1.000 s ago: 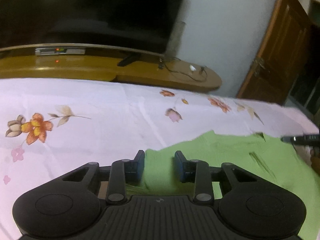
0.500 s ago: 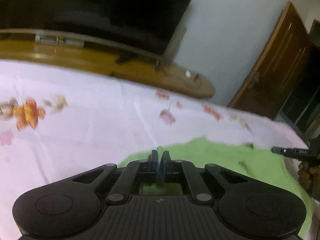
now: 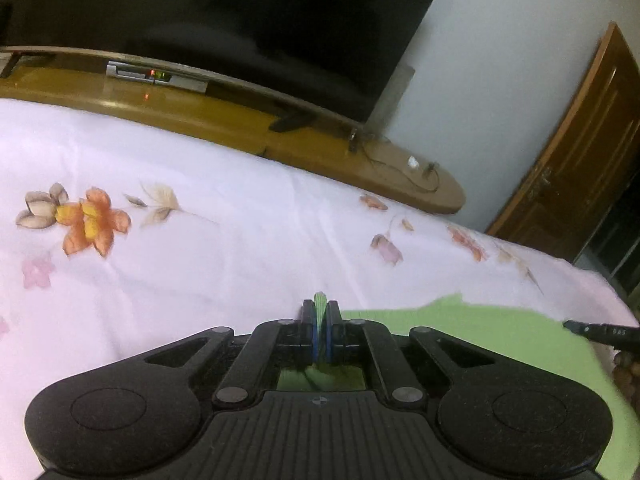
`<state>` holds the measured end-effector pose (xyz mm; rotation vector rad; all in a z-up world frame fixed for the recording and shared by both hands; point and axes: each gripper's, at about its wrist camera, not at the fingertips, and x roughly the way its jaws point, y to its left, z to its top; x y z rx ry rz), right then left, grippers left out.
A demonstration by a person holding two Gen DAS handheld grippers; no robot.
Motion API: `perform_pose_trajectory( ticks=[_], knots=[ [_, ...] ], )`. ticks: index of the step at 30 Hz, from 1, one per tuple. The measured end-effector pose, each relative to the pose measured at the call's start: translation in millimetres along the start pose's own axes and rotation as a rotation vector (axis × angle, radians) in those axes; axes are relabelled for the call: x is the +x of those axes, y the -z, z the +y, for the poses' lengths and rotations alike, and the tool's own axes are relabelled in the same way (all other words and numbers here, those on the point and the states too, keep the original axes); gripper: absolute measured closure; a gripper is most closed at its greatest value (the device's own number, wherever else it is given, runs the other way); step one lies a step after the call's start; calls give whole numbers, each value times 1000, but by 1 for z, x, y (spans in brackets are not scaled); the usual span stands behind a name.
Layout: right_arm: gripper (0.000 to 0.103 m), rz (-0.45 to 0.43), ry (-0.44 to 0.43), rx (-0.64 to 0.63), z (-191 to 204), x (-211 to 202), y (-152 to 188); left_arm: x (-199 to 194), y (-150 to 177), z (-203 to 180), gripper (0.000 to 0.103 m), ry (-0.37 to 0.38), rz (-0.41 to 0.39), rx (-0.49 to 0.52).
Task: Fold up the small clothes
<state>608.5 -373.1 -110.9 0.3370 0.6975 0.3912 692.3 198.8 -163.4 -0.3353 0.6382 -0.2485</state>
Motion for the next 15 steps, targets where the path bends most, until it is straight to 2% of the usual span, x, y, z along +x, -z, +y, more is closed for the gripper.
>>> perform_pose_trajectory(
  ticks=[2, 3, 4, 5, 6, 7, 9, 10, 12, 15],
  knots=[
    [99, 13, 8, 15, -3, 6, 5, 0, -4, -6, 99, -26, 9, 29],
    [99, 14, 7, 24, -4, 6, 4, -2, -5, -10, 93, -51, 8, 63],
    [93, 14, 11, 27, -4, 5, 3, -7, -6, -14, 67, -91, 8, 87],
    [79, 8, 21, 30, -4, 3, 1, -13, -7, -16, 38, -159, -3, 98],
    [75, -13, 51, 29, -2, -3, -1, -28, -7, -16, 32, -225, -52, 104],
    [76, -36, 67, 15, 2, -11, -3, -42, -9, -16, 32, -246, -100, 110],
    [80, -43, 62, -31, 15, -26, -6, -63, -10, -35, 32, -254, -146, 161],
    [80, -35, 62, -71, 28, -29, -4, -67, -7, -54, 32, -223, -154, 193],
    [79, -7, 1, -183, 68, -24, 6, -57, 5, -97, 32, -114, -104, 261],
    [79, 62, -38, -318, 121, 3, 26, -30, 33, -162, 32, 5, -25, 343]
  ],
)
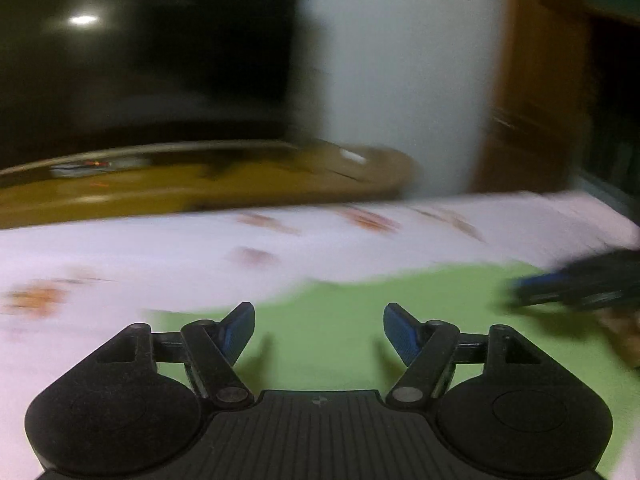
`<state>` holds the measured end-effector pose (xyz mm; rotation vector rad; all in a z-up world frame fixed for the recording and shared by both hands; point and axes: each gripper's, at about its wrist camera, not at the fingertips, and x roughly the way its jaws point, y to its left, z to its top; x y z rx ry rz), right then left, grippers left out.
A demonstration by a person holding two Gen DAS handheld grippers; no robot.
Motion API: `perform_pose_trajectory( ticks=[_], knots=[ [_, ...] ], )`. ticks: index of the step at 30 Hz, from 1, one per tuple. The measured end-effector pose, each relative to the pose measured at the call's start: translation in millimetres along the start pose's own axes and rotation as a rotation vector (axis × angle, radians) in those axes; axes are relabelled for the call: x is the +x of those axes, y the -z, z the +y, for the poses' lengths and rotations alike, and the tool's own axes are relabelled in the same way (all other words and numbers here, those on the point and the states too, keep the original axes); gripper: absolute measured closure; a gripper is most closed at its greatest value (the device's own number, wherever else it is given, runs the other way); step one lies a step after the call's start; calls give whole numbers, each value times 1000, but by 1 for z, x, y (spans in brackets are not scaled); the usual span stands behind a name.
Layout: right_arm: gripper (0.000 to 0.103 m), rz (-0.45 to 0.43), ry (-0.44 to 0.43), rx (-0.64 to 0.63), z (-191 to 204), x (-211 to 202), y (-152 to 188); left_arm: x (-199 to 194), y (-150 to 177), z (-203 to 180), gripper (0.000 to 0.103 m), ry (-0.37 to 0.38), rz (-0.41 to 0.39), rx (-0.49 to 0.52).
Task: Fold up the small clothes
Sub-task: 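Smooth the folded sweater flat with both open tools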
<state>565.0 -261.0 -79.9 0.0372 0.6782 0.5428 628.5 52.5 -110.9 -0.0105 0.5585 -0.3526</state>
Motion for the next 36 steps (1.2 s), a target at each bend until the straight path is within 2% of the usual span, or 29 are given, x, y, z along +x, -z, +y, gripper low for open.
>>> perform_pose_trajectory(
  ticks=[3, 4, 6, 8, 11, 12, 15, 18, 20, 22, 24, 26, 30, 33, 36],
  knots=[
    [79, 58, 42, -159, 44, 28, 5, 27, 4, -35, 32, 17, 50, 22],
    [79, 71, 62, -188, 53, 35, 5, 35, 7, -38, 32, 1, 71, 27],
    [78, 87, 71, -206, 56, 42, 2, 46, 14, -35, 32, -79, 126, 47],
    [78, 97, 131, -191, 42, 37, 1, 34, 18, -17, 32, -95, 110, 10],
    [79, 106, 269, -98, -2, 16, 5, -4, 30, 22, 32, -177, 104, -30],
    [81, 103, 276, -61, -15, 2, 8, -16, 32, 26, 32, -203, 96, -48],
    [75, 49, 252, -16, -12, -32, 11, -39, 32, 10, 32, -182, 69, -42],
    [76, 27, 124, -73, 40, -42, 23, -44, 31, -29, 32, -105, 48, -24],
    [76, 46, 63, -144, 77, -39, 34, -36, 35, -46, 27, -75, 75, -20],
    [76, 64, 31, -182, 103, -31, 40, -42, 43, -65, 26, -88, 90, 25],
    [69, 84, 22, -207, 119, -27, 44, -43, 57, -73, 22, -114, 121, 88],
    [68, 115, 51, -234, 117, -25, 47, -50, 70, -63, 15, -158, 128, 111],
    [72, 127, 187, -129, 70, -48, 52, -85, 82, -15, 15, -218, 130, 22],
    [71, 137, 241, -69, 45, -74, 57, -112, 79, -5, 15, -273, 101, -34],
    [70, 87, 182, -91, 69, -91, 58, -118, 69, -28, 15, -232, 36, -71]
  ],
)
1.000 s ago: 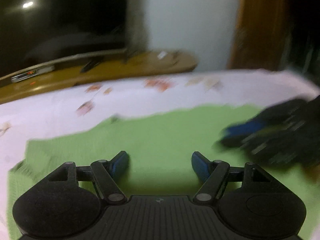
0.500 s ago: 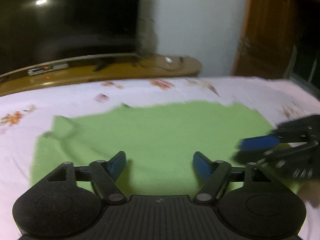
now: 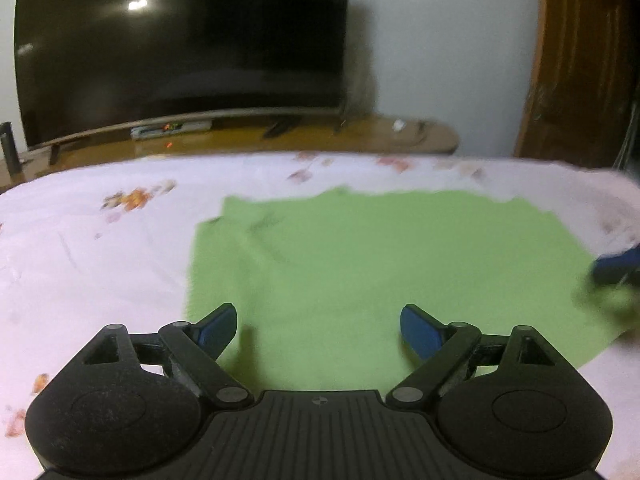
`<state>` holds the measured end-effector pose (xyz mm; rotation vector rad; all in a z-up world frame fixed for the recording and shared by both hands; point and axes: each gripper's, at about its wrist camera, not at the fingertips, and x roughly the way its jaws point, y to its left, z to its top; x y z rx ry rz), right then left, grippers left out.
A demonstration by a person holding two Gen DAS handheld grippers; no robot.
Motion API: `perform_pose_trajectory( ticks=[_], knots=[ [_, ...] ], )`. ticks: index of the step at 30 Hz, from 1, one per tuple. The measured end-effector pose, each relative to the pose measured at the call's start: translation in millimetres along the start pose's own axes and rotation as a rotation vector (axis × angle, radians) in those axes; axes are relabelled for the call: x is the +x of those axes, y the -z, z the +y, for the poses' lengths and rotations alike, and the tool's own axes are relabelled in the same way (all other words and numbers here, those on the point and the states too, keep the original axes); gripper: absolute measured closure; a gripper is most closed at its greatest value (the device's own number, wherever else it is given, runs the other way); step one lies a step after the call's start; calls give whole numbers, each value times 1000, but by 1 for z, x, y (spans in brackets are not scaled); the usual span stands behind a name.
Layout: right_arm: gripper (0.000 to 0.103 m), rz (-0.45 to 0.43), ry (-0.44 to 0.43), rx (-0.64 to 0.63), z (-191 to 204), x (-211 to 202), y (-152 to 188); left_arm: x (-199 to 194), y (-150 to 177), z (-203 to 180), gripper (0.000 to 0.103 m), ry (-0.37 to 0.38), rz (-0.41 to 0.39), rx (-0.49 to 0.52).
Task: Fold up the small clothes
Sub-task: 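Smooth the folded sweater flat with both open tools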
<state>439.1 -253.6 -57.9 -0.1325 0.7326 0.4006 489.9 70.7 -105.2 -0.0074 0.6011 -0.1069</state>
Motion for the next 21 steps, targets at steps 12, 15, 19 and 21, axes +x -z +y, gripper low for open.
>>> perform_pose_trajectory(
  ticks=[12, 15, 19, 21],
  knots=[
    [70, 58, -53, -161, 88, 25, 11, 16, 33, -59, 14, -55, 147, 115],
    [70, 69, -22, -148, 71, 22, 17, 8, 37, -54, 11, -59, 148, 116],
    [70, 87, 16, -134, 47, 5, 31, 6, 40, -46, 10, -54, 146, 116],
    [70, 94, 32, -125, 36, 2, 35, 6, 41, -44, 9, -55, 146, 118]
  ],
)
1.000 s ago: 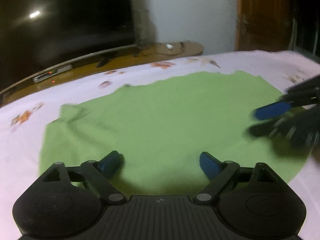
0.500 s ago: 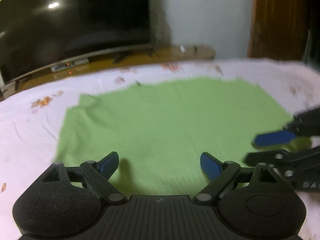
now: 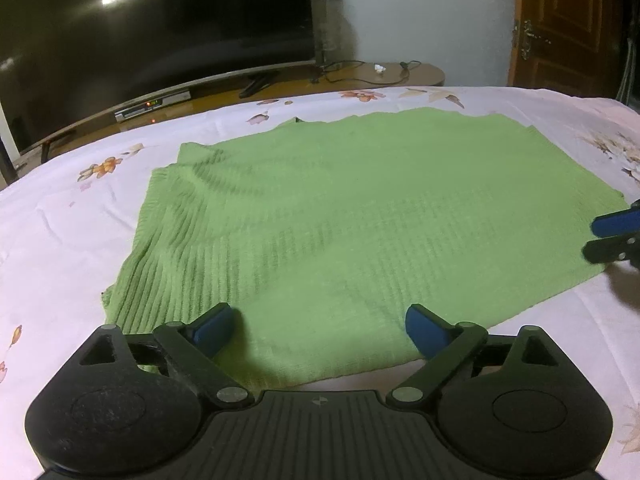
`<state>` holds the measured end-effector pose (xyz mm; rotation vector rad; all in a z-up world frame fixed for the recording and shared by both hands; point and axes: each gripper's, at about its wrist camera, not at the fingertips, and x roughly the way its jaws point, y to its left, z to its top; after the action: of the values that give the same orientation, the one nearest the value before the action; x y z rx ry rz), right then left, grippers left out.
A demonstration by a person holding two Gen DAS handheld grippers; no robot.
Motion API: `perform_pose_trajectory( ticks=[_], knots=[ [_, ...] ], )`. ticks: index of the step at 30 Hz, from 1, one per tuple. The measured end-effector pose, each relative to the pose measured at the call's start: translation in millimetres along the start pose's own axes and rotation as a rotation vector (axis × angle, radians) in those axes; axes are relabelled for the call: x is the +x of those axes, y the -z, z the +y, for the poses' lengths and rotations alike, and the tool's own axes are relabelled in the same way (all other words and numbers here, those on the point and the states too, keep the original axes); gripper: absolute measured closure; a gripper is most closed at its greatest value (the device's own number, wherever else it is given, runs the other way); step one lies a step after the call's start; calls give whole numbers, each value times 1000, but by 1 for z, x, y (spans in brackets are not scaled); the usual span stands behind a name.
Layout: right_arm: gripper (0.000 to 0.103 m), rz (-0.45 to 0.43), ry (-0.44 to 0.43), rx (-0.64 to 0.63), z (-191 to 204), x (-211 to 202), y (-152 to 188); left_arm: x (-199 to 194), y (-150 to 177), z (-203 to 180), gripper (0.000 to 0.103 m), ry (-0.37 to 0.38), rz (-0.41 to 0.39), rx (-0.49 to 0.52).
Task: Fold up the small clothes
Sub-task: 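Smooth the folded sweater flat with both open tools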
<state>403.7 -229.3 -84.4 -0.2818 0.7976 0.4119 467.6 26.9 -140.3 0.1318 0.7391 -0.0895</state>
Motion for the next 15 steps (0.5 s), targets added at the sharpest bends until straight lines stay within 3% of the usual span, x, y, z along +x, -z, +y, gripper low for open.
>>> perform_pose_trajectory(
  ticks=[7, 12, 15],
  knots=[
    [70, 6, 11, 101, -27, -8, 9, -16, 1, 5, 7, -26, -20, -8],
    [69, -104, -14, 106, -21, -36, 3, -39, 10, 26, 7, 32, -81, -137],
    [69, -74, -6, 89, -12, -19, -2, -17, 12, 31, 7, -8, 3, -139]
  ],
)
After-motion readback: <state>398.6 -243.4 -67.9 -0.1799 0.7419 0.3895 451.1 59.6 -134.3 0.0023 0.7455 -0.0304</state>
